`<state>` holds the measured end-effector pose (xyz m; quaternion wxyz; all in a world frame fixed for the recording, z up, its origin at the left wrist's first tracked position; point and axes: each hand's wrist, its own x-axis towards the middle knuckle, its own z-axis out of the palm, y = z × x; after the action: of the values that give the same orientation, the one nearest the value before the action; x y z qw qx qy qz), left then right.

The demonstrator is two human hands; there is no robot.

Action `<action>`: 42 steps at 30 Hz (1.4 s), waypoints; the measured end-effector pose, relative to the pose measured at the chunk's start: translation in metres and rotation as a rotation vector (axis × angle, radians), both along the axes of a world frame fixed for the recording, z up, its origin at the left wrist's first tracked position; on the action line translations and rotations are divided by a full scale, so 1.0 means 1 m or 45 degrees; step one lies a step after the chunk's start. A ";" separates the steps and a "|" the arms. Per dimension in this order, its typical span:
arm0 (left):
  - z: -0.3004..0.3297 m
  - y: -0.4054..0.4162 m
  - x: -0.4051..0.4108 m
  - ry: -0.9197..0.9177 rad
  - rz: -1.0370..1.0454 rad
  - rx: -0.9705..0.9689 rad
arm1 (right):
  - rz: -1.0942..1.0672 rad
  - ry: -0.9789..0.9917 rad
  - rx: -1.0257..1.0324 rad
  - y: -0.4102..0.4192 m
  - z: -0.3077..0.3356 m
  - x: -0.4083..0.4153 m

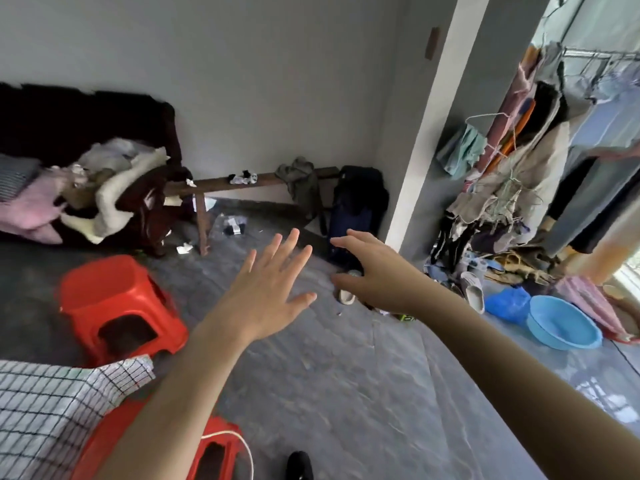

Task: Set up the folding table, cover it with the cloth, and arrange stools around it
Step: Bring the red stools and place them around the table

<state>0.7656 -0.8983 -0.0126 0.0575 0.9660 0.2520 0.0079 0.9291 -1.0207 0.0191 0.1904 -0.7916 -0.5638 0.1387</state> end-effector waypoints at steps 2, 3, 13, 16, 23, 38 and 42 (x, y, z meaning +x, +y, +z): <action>0.002 0.042 0.018 -0.023 0.067 0.020 | 0.042 -0.021 -0.023 0.046 0.003 0.022; 0.004 0.061 0.026 -0.033 0.095 0.031 | 0.054 -0.031 -0.031 0.068 0.005 0.033; -0.018 0.208 0.084 0.007 0.242 -0.067 | 0.205 -0.002 -0.130 0.228 -0.027 0.120; -0.028 0.248 0.100 0.041 0.317 -0.105 | 0.248 -0.006 -0.151 0.274 -0.037 0.150; -0.051 0.345 0.179 0.033 0.440 -0.195 | 0.376 -0.054 -0.145 0.390 -0.043 0.244; -0.075 0.511 0.205 -0.061 1.138 -0.255 | 1.036 -0.083 -0.151 0.674 -0.041 0.287; -0.098 0.540 0.173 -0.003 1.352 -0.386 | 1.222 -0.075 -0.197 0.745 -0.057 0.236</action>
<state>0.9390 -0.3579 -0.1110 0.1844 0.6870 0.7029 0.0006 1.1651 -0.2757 -0.0380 0.0294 -0.4578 -0.8582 0.2301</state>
